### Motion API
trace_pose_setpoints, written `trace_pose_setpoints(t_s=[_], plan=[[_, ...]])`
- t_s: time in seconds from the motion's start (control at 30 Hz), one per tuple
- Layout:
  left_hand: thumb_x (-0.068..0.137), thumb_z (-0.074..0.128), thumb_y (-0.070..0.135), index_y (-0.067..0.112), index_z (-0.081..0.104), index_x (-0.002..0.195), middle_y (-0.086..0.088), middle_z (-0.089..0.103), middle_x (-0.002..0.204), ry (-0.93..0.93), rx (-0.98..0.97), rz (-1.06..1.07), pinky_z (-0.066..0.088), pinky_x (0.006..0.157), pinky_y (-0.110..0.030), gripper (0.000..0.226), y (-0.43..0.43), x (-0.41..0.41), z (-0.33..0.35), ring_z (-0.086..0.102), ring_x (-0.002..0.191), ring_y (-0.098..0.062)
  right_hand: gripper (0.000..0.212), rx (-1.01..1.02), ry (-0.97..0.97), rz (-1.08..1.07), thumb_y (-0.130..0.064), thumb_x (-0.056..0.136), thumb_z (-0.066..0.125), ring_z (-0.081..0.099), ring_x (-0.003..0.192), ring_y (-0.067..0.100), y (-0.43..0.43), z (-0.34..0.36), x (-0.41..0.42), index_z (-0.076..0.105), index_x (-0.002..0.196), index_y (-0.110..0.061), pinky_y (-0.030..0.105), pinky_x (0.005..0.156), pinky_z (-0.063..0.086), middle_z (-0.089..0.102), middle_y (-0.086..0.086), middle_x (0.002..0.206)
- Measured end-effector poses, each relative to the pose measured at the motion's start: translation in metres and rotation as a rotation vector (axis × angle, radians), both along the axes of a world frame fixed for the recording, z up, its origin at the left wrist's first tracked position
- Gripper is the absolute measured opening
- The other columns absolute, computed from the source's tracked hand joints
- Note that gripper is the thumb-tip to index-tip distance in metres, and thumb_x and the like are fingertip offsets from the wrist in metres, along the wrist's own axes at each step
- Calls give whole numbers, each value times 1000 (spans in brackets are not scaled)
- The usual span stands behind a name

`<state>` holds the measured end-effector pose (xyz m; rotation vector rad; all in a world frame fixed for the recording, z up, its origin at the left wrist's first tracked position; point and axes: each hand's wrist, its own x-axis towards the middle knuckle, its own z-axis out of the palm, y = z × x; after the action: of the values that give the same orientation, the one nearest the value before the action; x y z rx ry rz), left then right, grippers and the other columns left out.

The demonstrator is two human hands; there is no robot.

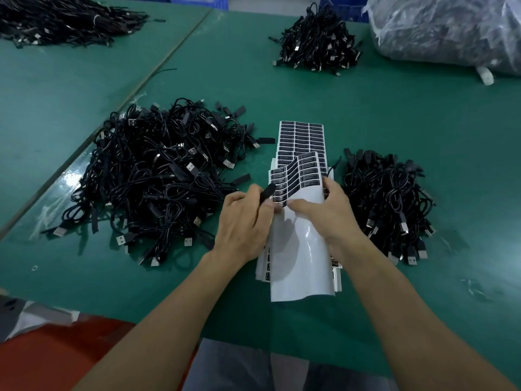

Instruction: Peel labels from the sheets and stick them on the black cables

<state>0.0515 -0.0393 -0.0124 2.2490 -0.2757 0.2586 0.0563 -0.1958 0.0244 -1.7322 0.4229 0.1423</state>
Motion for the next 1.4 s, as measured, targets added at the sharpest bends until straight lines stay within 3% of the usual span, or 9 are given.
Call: trace_pose_setpoints(t_s=[0.17, 0.33, 0.57, 0.7, 0.9, 0.97, 1.1, 1.27, 1.4], plan=[[86, 49, 43, 33, 22, 75, 13, 71, 81, -15, 148, 16, 27, 97, -24, 31, -1, 0, -1, 59, 69, -6, 18, -110, 49, 49, -11, 71, 81, 71, 84, 33, -3, -7, 2, 68, 84, -12, 53, 81, 60, 73, 11, 86], [80, 63, 50, 37, 27, 78, 18, 68, 87, -19, 105, 31, 27, 95, -20, 38, 2, -1, -2, 56, 78, 2, 16, -58, 28, 34, -1, 70, 74, 64, 60, 19, -4, -7, 3, 63, 68, -13, 30, 56, 52, 65, -2, 60], [80, 78, 44, 27, 39, 84, 18, 71, 90, -17, 38, 4, 36, 101, -35, 43, 1, -1, -2, 61, 80, 2, 17, 11, 22, 71, -6, 75, 77, 63, 55, 10, -4, -11, 0, 63, 76, -16, 24, 51, 50, 67, -3, 65], [80, 80, 38, 25, 39, 81, 19, 68, 81, -11, 26, 5, 40, 98, -40, 43, 1, -1, -2, 59, 75, -2, 17, 83, 14, 27, -4, 78, 77, 67, 62, 16, -3, -15, -2, 64, 80, -13, 32, 61, 56, 71, 0, 67], [81, 81, 39, 34, 27, 75, 19, 68, 81, -19, -40, 24, 47, 88, -43, 54, 0, -1, -2, 55, 82, 1, 13, 146, -17, 1, 0, 83, 73, 72, 80, 31, 0, -16, -4, 67, 94, -3, 46, 77, 59, 75, 17, 91], [81, 80, 39, 33, 27, 75, 19, 69, 82, -32, -25, 28, 45, 91, -41, 54, -1, -1, -2, 55, 84, 6, 13, 149, -13, 10, -1, 85, 72, 73, 87, 34, -2, -16, -5, 67, 96, -4, 47, 79, 60, 75, 16, 92], [80, 80, 35, 33, 25, 74, 18, 72, 80, -31, -10, 50, 44, 94, -42, 55, -2, -1, -1, 59, 74, -2, 13, 146, -9, 39, -1, 87, 71, 73, 89, 35, -2, -17, -6, 68, 99, -4, 48, 81, 61, 76, 15, 94], [77, 77, 31, 29, 28, 72, 16, 73, 78, 15, -79, 51, 45, 95, -46, 50, -2, -2, 2, 66, 71, -6, 7, 107, -31, 73, -1, 86, 70, 73, 76, 23, -1, -17, -8, 70, 90, -6, 36, 67, 60, 76, 11, 85], [78, 76, 27, 28, 27, 71, 17, 73, 77, 14, -82, 58, 42, 98, -42, 50, -2, -1, 2, 66, 75, -11, 6, 97, -25, 81, -1, 87, 71, 73, 78, 26, 0, -15, -8, 70, 93, -3, 40, 71, 61, 76, 14, 88]])
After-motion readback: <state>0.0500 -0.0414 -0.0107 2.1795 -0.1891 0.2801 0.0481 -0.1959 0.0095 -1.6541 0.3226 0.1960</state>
